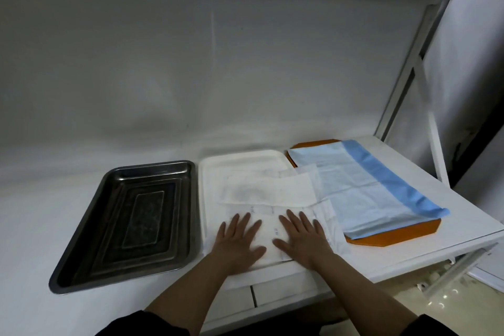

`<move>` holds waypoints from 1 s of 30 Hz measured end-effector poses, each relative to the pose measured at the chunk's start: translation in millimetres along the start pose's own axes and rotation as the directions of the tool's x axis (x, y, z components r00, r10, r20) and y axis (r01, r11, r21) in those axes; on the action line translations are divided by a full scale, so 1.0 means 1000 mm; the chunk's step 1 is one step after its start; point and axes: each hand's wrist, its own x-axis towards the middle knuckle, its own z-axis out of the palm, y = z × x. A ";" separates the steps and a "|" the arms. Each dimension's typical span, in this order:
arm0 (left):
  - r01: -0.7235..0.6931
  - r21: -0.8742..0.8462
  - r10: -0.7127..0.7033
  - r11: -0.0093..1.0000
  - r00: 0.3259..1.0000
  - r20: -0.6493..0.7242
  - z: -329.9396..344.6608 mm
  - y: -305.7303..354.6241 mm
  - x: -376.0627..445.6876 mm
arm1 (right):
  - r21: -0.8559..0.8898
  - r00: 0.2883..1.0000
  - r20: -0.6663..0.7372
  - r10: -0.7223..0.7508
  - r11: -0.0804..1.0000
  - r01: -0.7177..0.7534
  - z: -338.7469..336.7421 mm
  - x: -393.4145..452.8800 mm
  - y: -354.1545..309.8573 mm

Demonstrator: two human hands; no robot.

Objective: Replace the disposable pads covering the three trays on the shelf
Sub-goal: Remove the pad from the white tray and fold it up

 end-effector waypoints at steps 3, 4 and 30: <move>-0.008 0.009 0.008 1.000 0.999 0.034 -0.002 -0.002 0.001 | -0.015 0.999 0.021 0.046 0.999 -0.046 -0.004 -0.001 0.005; -0.009 0.011 0.008 1.000 0.999 0.051 -0.005 -0.002 0.002 | -0.025 0.998 0.011 0.063 0.998 -0.063 -0.006 -0.001 0.008; -0.088 -0.085 0.102 0.993 0.979 0.175 -0.031 0.034 -0.019 | 0.753 0.859 0.012 0.513 0.560 -0.345 -0.059 -0.017 0.051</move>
